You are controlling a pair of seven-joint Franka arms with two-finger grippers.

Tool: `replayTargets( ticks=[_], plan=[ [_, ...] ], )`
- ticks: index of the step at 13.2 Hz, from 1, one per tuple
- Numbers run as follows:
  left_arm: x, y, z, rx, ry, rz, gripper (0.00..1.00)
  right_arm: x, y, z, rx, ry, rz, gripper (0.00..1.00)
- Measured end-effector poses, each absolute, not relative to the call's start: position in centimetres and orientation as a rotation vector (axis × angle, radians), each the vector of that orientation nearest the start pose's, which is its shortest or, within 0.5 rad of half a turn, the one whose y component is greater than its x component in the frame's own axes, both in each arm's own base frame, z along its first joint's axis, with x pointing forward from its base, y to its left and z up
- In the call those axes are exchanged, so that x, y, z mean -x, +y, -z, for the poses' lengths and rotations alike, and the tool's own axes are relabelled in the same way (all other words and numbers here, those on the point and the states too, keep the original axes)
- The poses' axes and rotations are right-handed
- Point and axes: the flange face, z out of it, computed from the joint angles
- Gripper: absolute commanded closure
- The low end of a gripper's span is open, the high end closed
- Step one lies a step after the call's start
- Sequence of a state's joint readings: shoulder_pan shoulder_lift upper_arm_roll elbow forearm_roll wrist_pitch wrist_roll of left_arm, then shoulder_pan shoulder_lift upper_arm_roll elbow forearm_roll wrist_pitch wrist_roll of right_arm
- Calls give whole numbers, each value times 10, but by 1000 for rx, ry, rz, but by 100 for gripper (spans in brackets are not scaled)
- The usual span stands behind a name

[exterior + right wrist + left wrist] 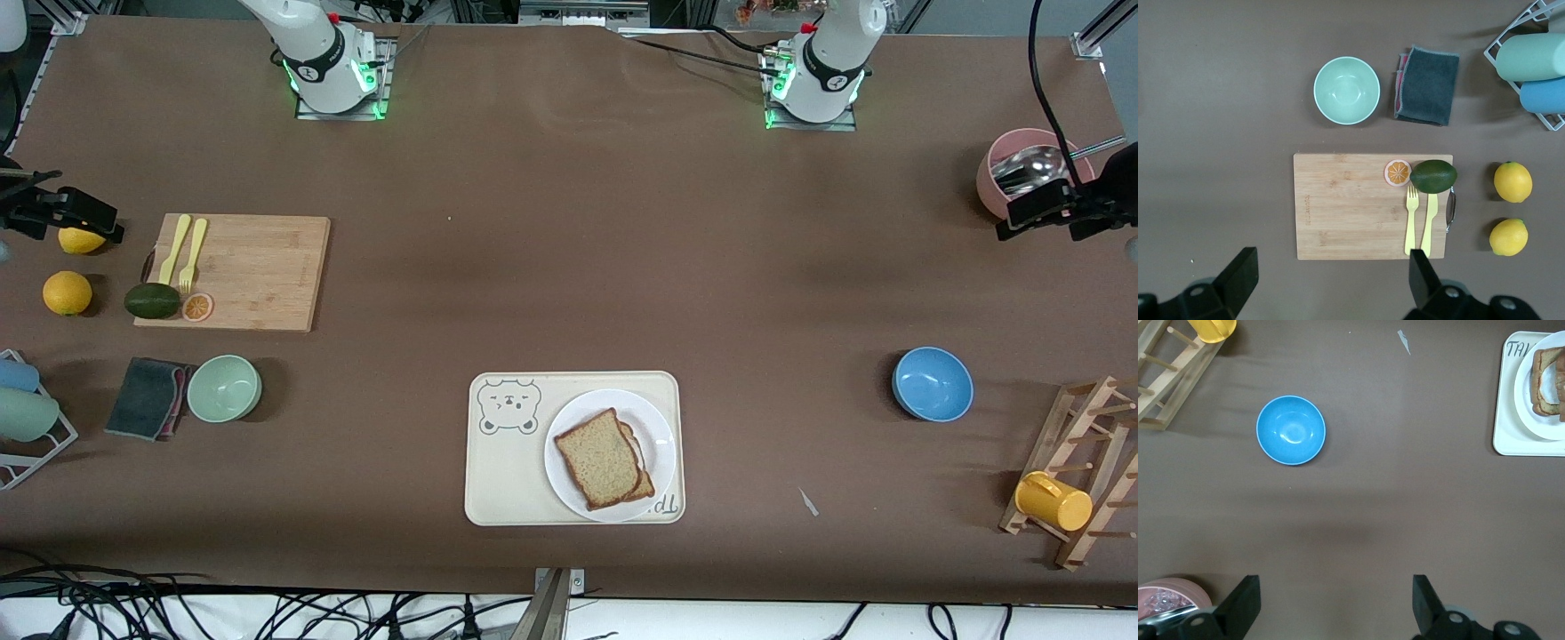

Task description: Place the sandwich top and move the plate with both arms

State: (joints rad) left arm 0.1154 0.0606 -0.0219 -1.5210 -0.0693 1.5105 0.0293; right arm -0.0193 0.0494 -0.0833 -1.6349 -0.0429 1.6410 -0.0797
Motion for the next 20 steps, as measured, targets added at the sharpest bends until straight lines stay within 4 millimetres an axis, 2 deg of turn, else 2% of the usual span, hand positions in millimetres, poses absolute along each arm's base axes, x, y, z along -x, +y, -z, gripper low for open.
replayTargets(
  ticks=[6,9,20],
  plan=[
    [-564,43,-601,3212,-101,-136,0,-569,-58,-573,3147,38,-67,0],
    [-563,49,-599,3177,-108,-143,0,-569,-56,-576,3133,37,-54,0],
    [-562,52,-599,3143,-103,-154,0,-569,-54,-582,3134,30,-34,0]
  ],
)
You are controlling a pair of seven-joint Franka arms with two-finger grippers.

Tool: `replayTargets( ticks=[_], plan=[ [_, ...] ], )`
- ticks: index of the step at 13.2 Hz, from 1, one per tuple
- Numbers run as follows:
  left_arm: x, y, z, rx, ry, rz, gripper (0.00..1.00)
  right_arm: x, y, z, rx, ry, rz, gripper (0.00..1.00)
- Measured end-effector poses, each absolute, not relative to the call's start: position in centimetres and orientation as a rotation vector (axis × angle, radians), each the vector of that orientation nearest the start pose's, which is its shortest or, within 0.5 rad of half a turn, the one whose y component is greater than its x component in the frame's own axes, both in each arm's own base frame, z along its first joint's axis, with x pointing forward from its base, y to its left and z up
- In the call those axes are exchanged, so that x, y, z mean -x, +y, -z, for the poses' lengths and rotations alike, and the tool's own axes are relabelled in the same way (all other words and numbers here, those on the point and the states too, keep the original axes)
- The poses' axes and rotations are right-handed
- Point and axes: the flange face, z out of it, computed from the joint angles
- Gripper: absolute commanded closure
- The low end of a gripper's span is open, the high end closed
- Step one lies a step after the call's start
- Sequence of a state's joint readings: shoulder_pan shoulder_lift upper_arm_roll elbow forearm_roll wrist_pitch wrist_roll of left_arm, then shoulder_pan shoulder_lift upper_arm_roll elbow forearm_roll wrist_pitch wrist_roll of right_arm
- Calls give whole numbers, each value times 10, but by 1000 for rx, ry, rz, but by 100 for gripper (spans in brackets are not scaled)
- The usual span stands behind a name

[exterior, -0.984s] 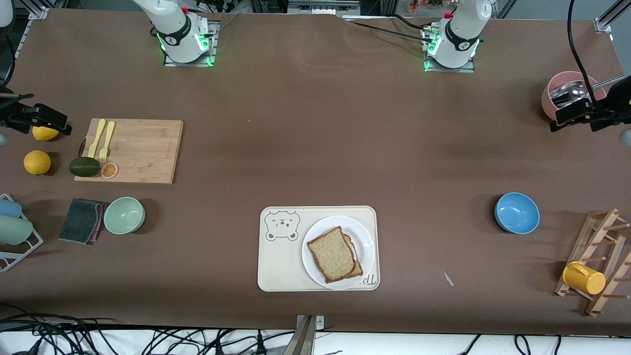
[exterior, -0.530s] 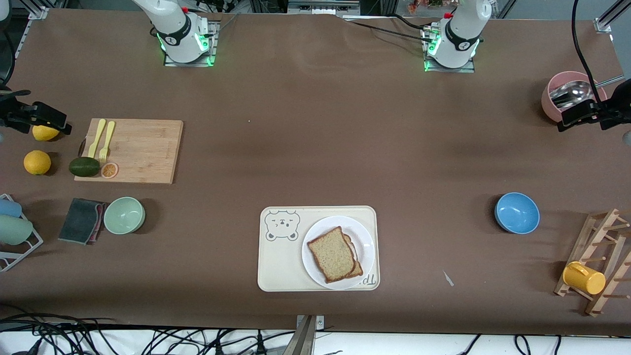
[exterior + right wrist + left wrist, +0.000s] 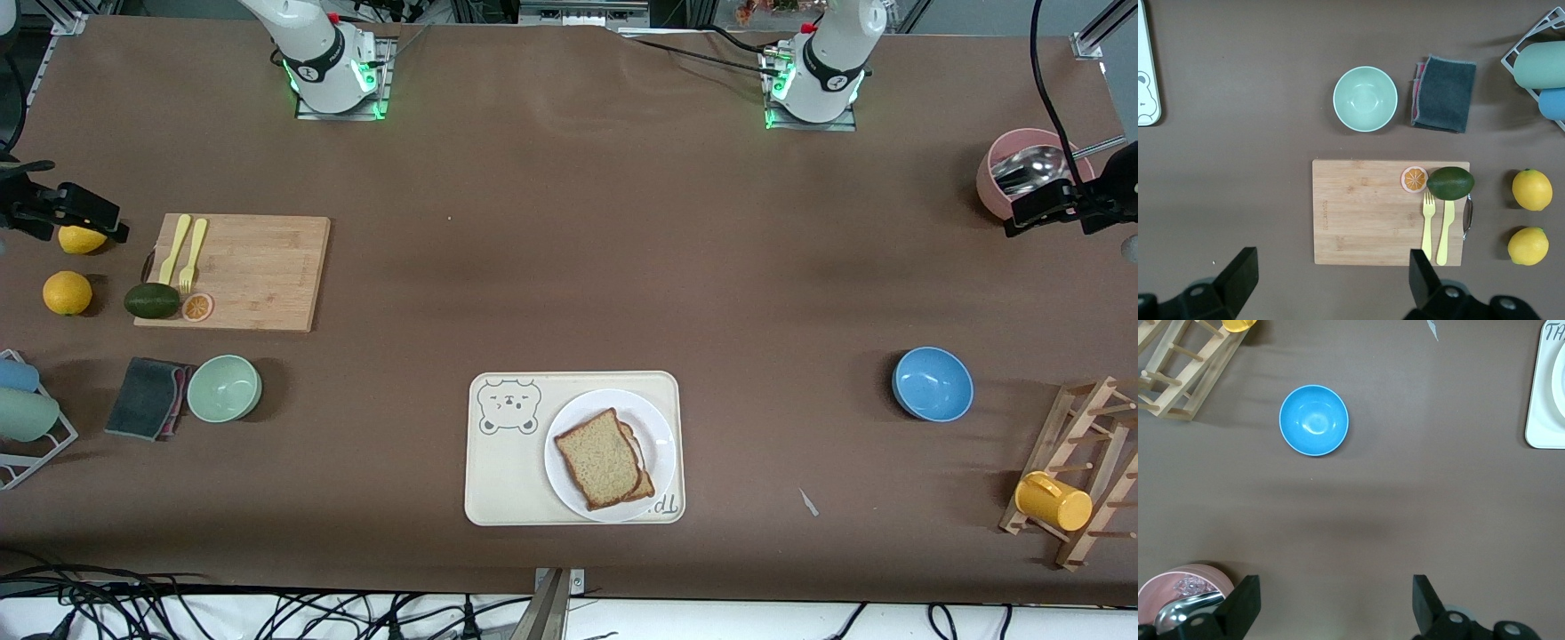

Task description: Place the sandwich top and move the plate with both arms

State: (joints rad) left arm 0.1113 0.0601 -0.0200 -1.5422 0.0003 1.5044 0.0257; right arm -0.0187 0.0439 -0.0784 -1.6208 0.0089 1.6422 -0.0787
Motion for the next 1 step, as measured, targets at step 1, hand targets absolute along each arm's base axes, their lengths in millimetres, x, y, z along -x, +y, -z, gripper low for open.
replayTargets(
  ticks=[1],
  plan=[
    [-562,52,-599,3143,-103,-153,0,-569,-54,-582,3134,30,-34,0]
  ],
)
